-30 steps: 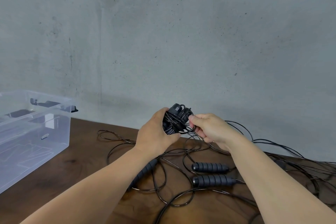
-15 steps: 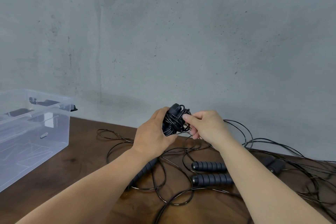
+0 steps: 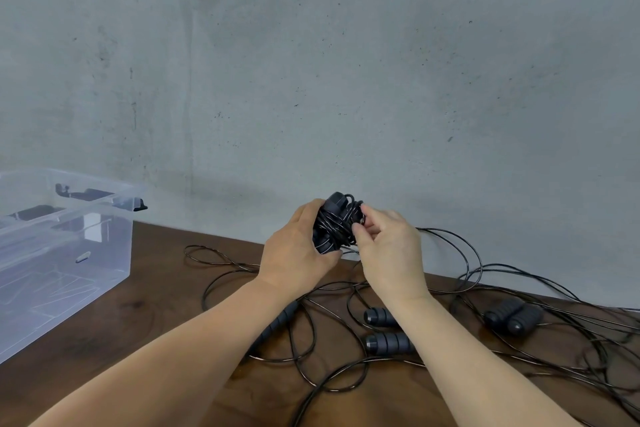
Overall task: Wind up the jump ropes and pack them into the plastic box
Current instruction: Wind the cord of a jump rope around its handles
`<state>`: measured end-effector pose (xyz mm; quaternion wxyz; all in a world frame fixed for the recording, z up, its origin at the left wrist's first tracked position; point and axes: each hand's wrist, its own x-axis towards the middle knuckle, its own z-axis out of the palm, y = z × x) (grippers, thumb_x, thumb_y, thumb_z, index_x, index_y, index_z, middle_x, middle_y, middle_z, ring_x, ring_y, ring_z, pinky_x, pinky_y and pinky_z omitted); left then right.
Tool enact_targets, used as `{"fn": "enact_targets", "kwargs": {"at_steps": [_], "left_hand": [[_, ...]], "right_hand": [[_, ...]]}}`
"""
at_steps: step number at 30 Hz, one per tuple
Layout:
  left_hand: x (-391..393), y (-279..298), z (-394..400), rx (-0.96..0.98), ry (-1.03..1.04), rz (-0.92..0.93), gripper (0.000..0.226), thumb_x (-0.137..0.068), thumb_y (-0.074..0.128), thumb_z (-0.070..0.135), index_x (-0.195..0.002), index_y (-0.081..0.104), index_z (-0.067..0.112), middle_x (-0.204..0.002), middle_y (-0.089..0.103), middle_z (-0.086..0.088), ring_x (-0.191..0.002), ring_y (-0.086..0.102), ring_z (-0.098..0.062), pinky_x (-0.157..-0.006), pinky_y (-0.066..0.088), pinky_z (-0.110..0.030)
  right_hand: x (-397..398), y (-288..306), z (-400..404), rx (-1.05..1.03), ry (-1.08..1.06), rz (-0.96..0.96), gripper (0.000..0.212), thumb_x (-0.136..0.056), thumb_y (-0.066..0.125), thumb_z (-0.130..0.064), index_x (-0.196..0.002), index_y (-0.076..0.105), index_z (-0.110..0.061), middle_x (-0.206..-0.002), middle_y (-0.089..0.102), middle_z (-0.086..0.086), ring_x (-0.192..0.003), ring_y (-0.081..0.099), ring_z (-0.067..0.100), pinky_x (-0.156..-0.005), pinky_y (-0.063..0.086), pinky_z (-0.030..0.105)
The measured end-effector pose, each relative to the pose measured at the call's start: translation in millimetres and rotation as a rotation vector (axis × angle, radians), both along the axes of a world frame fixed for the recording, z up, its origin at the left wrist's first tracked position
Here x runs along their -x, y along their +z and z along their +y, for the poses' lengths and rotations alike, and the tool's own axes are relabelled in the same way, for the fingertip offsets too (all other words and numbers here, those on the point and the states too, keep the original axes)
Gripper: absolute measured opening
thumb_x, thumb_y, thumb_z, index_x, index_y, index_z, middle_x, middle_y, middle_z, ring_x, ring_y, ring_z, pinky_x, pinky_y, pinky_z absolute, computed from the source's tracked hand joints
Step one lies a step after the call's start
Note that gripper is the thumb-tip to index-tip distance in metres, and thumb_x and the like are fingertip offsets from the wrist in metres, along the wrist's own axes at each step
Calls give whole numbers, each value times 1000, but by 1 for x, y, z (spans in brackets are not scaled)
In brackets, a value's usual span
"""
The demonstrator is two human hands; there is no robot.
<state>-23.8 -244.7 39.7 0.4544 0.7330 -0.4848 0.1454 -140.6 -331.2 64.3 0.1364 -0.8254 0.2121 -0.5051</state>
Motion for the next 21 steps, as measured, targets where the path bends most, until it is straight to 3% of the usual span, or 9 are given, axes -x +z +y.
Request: {"fn": "enact_targets", "kwargs": {"at_steps": [9, 13, 16, 19, 21], "left_hand": [[0, -3, -1, -24, -31, -26, 66, -79, 71, 39, -137, 39, 34, -124, 53, 18, -97, 60, -10, -79, 52, -31], [-2, -3, 1, -53, -34, -59, 71, -79, 72, 40, -141, 37, 32, -129, 51, 17, -100, 60, -10, -80, 49, -27], [-3, -4, 3, -55, -20, -36, 74, -77, 73, 40, -141, 36, 32, -130, 51, 16, -102, 59, -11, -83, 49, -28], [-4, -1, 4, -21, -9, -18, 74, -76, 74, 39, -140, 36, 35, -128, 51, 17, -101, 60, -11, -80, 48, -27], [-4, 2, 5, -31, -9, -37, 74, -77, 74, 39, -140, 36, 35, -129, 50, 18, -102, 58, -10, -77, 43, -23]], "right_hand": [[4, -3, 3, -10, 11, -65, 31, -89, 68, -9, -120, 68, -14, -91, 63, -7, -81, 61, 9, -81, 53, 23], [6, 5, -1, 50, 19, 94, 29, -89, 68, -11, -117, 67, -16, -91, 67, -7, -80, 63, 9, -81, 53, 22], [8, 16, -6, -187, 67, 108, 23, -89, 69, -12, -111, 68, -18, -90, 68, -9, -77, 63, 1, -69, 47, 5], [9, 22, -10, -536, 143, -73, 15, -86, 71, -7, -101, 72, -11, -84, 71, 0, -59, 66, 0, -53, 47, 7], [9, 22, -10, -586, 129, -122, 11, -86, 72, -7, -97, 74, -11, -75, 71, 0, -53, 65, -2, -49, 44, 6]]}}
